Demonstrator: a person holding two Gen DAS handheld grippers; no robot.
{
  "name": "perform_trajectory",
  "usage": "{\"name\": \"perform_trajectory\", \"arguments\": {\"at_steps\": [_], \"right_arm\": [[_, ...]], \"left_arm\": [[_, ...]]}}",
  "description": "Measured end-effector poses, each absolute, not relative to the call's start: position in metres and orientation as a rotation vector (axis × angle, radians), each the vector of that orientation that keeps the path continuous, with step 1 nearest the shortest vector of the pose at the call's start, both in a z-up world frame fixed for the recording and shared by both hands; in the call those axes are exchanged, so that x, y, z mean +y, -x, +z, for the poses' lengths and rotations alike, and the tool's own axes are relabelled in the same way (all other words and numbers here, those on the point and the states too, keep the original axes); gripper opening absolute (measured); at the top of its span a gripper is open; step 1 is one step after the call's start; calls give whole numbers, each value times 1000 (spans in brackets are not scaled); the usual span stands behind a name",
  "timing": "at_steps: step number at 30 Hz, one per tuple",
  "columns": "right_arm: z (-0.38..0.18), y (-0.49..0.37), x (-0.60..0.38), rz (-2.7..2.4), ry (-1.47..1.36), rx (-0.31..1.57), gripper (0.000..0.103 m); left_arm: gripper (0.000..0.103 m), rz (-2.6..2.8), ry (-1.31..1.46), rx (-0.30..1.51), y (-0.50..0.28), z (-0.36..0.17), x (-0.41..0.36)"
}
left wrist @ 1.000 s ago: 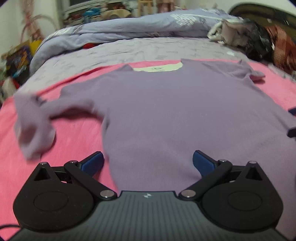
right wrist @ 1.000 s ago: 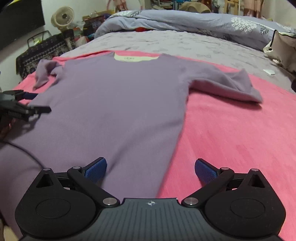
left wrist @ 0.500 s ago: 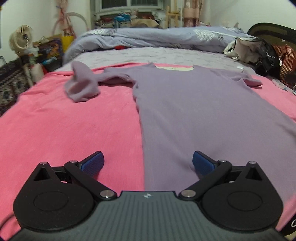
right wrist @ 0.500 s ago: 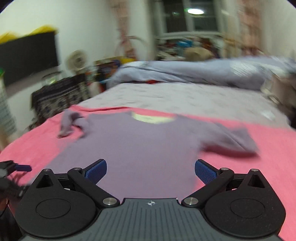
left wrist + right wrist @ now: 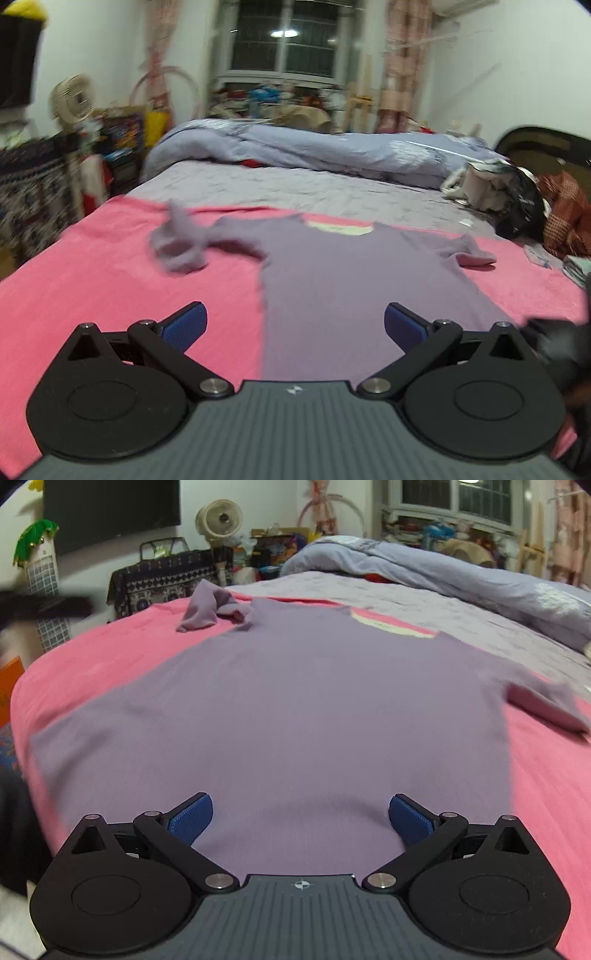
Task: Fold clothes
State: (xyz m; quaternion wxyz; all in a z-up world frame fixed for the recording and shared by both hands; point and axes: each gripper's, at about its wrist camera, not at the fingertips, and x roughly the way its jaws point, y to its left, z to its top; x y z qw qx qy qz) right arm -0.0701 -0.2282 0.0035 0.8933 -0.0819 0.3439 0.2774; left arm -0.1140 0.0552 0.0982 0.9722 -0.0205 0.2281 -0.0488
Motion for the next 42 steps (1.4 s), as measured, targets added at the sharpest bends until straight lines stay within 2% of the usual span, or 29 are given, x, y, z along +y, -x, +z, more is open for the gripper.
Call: {"name": "perform_trajectory", "arguments": {"at_steps": [5, 9, 12, 17, 20, 23, 29, 32, 37, 42], "right_arm": [[12, 123, -250, 573, 252, 761, 103], [26, 150, -253, 586, 398, 836, 103], [46, 155, -272, 562, 351, 762, 103], [75, 91, -270, 509, 165, 635, 103], [64, 41, -237, 518, 159, 601, 103], [31, 16, -208, 495, 217, 686, 103], [-4, 68, -258, 510, 122, 659, 103], [-3, 103, -281, 516, 209, 663, 103], [16, 137, -304, 430, 257, 813, 103], [58, 116, -294, 453, 152, 638, 103]], "left_arm": [[103, -211, -18, 527, 36, 76, -18], [103, -236, -133, 778, 19, 21, -46], [103, -264, -117, 661, 72, 6, -26], [103, -261, -81, 564, 134, -3, 1], [103, -249, -82, 559, 147, -1, 6], [103, -243, -79, 564, 151, 1, 10], [103, -248, -78, 541, 157, 2, 15], [103, -247, -75, 526, 158, 1, 15], [103, -247, -80, 534, 167, 3, 17], [103, -251, -112, 578, 182, 7, 20]]}}
